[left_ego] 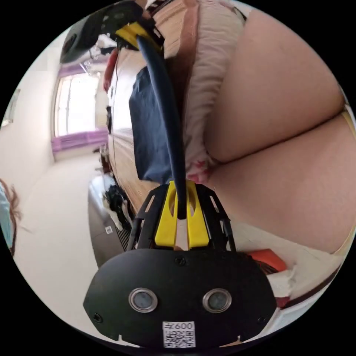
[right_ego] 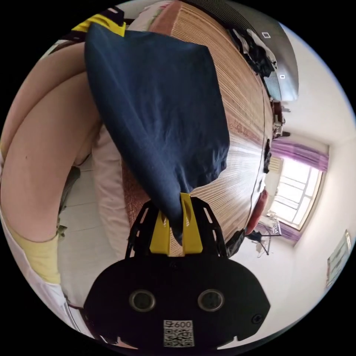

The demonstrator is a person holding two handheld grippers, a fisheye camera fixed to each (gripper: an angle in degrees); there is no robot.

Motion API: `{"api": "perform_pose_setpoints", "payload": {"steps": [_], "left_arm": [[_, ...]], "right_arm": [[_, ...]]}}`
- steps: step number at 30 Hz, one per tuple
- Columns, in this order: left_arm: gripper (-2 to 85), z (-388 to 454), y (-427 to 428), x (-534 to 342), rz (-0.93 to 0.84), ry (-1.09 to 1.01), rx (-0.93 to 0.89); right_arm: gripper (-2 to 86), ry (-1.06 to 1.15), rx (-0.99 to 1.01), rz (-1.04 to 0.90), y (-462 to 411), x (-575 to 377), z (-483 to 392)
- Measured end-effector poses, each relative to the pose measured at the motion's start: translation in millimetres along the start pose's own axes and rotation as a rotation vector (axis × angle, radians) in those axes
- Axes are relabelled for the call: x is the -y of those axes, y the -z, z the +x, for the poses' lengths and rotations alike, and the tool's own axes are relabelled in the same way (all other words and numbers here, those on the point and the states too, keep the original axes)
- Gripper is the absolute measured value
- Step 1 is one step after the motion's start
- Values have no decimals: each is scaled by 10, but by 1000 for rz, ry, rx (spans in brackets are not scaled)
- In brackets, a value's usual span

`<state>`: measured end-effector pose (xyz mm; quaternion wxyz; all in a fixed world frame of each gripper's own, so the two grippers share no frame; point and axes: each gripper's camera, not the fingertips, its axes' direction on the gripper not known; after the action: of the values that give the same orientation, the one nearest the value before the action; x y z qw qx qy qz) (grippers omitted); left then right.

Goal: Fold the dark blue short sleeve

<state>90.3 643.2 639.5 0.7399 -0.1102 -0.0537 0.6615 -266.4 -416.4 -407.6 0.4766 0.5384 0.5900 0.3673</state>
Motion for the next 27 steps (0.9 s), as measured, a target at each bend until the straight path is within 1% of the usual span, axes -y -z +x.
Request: {"api": "perform_pose_setpoints", "payload": {"steps": [1, 4, 5, 6, 7, 9, 10, 13, 16, 19, 23, 25, 27], "left_arm": [[13, -224, 115, -29, 0, 38, -109], [9, -688, 339, -64, -13, 110, -213], [8, -870, 435, -62, -31, 85, -281], [7, -1068, 601, -90, -31, 97, -286], [6, -1242, 816, -107, -30, 62, -298], [5, -1546, 1224, -124, -23, 34, -279], [4, -1645, 1360, -127, -22, 19, -287], [4, -2312, 2252, -153, 2, -9, -345], [4, -2679, 2863, -78, 22, 8, -372], [4, -2753, 3345, 184, 39, -22, -375], [5, -2683, 3956, 754, 35, -53, -349], [6, -2595, 4432, 1301, 22, -61, -330], [6, -2477, 4813, 1771, 9, -62, -324]], "right_arm": [[-6, -20, 42, -4, 88, 6, 194], [-6, -79, 202, -29, 212, -49, 547], [-6, -47, 240, -34, 306, -110, 596], [-6, -31, 238, -34, 364, -145, 615], [-6, 11, 243, -41, 503, -234, 665], [-6, -1, 277, -56, 762, -386, 855], [-6, -29, 319, -79, 932, -511, 1017], [-6, -152, 422, -110, 1334, -907, 1448], [-6, -204, 447, -100, 1581, -1337, 1671], [-6, -234, 424, -104, 1653, -1756, 1741], [-6, -364, 414, -91, 1429, -2530, 1886], [-6, -387, 413, -78, 1269, -2957, 1924], [-6, -363, 401, -52, 1098, -3427, 1909]]}}
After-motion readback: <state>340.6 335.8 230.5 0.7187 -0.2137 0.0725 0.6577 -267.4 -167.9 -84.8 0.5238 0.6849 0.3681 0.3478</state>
